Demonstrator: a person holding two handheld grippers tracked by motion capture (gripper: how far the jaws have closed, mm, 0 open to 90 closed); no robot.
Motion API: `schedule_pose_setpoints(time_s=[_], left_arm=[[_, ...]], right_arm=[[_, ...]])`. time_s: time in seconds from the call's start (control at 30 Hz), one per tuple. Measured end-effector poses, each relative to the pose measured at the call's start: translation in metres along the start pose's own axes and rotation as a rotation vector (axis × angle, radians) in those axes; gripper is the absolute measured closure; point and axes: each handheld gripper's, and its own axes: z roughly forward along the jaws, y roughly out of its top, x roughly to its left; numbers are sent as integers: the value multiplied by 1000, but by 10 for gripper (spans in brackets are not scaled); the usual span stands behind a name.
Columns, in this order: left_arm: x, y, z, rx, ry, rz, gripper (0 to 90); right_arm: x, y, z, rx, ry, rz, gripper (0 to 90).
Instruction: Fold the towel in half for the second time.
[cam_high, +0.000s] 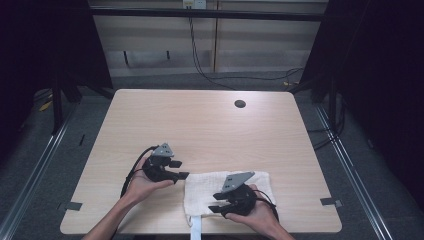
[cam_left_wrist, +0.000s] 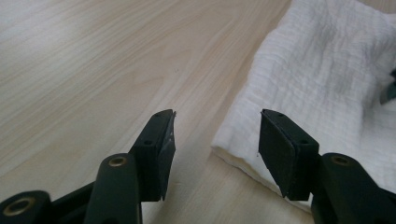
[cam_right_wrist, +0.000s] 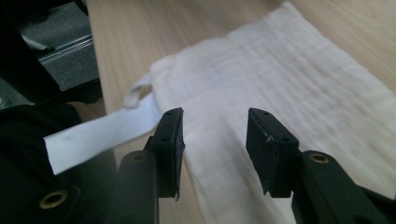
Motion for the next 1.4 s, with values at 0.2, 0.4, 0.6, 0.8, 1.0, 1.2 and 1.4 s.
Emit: schedule_pose_setpoints(time_s=[0.2,0.4,0.6,0.8,1.0,1.2,1.4], left_arm=[[3,-1,-1,6,17,-8,415],[2,-4,-2,20,29,4,405],[7,-7,-6,13,33,-3,395],[6,-6,-5,18,41,-4,390],[5,-6,-1,22,33,0,390],[6,-6,-4,14,42,-8,390],[5,-7,-2,22,42,-4,380]], right_arm=[[7,26,18,9,47,-18,535],[13,31,34,22,74,-64,566],[19,25,42,43,72,-89,545],[19,27,52,31,69,-120,518],[25,27,58,42,66,-150,546],[32,23,63,28,10,-183,616],[26,24,63,26,-5,-178,768]])
